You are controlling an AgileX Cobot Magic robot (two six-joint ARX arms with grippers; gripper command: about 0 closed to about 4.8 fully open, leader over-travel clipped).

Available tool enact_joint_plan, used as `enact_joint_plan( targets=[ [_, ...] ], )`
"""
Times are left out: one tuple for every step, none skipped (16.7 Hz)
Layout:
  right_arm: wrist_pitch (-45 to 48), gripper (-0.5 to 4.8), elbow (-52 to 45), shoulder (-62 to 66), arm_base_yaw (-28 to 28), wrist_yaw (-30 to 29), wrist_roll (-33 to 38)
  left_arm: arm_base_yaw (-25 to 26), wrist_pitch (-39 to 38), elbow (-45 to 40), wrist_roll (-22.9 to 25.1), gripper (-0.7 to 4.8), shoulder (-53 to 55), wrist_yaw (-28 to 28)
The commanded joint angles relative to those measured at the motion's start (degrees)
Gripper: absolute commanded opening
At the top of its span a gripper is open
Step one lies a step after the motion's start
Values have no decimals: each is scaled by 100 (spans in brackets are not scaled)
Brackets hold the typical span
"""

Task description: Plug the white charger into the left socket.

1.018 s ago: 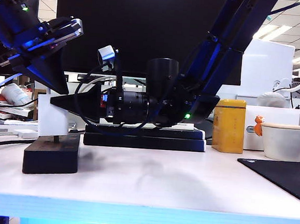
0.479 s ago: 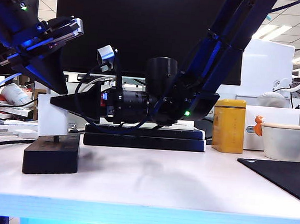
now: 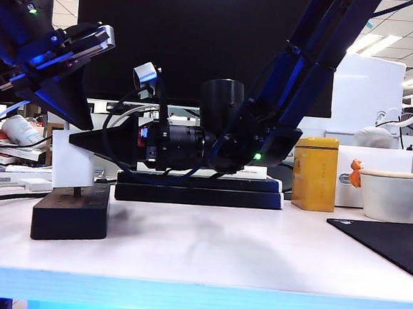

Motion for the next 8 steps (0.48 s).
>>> enact_joint_plan(
  targets=[
    [-566, 199, -81, 105, 17, 55, 149, -22, -675, -92, 26, -6, 70, -17],
    [-568, 247, -81, 105, 17, 57, 151, -22, -693, -92, 59, -6, 70, -17],
    [-566, 248, -79, 98, 17, 57, 151, -22, -719, -92, 116, -6, 70, -20],
    [-560, 248, -70, 94, 17, 63, 155, -22, -739, -90, 116, -6, 70, -17],
    [-527, 248, -68, 94, 17, 72, 166, -22, -745, -90, 111, -6, 70, -24],
    [-527, 248, -66, 92, 17, 83, 166, -22, -745, -90, 111, -6, 70, -22],
    [-527, 248, -46, 92, 17, 72, 173, -22, -745, -90, 111, -6, 70, -44],
    [-518, 248, -46, 83, 17, 55, 199, -22, -748, -90, 111, -6, 70, -44]
  ],
)
